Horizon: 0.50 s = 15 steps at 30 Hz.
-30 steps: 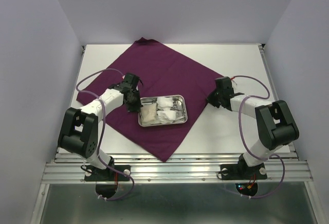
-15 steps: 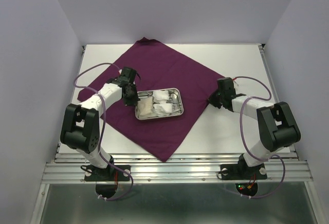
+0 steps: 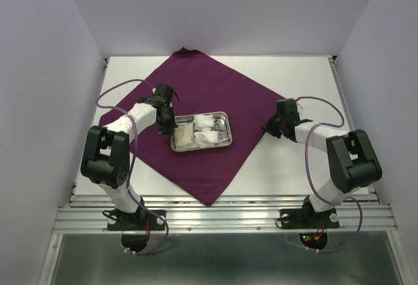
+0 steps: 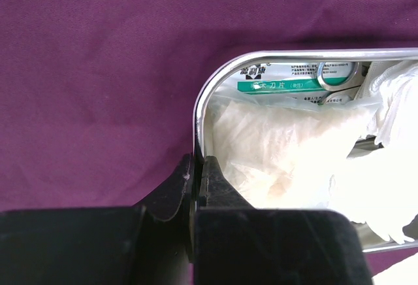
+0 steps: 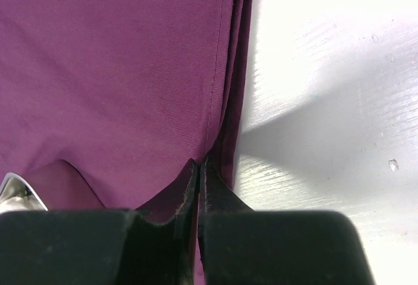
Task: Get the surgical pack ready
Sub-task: Move the container to the center of the board.
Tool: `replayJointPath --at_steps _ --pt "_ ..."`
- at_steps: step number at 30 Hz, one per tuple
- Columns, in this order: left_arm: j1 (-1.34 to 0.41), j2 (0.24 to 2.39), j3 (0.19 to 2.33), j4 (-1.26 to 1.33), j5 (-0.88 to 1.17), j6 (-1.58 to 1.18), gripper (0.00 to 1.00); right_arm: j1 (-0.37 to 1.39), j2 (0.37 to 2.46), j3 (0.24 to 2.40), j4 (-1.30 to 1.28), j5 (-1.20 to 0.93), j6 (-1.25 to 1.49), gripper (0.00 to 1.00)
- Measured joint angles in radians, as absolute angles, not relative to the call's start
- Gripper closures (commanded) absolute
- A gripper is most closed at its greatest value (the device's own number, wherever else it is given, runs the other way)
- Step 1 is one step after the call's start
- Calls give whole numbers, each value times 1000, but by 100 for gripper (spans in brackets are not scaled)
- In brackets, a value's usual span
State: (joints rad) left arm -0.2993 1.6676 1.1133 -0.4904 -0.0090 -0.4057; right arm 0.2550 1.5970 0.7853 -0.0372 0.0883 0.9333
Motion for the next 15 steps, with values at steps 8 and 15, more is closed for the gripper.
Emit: replayJointPath --at_steps 8,15 --pt "-296 1668 1113 -489 -17 -404 82 254 1594 785 -39 72 900 69" --pt "-290 1668 1113 -476 -49 -399 56 250 1529 791 -115 59 830 32"
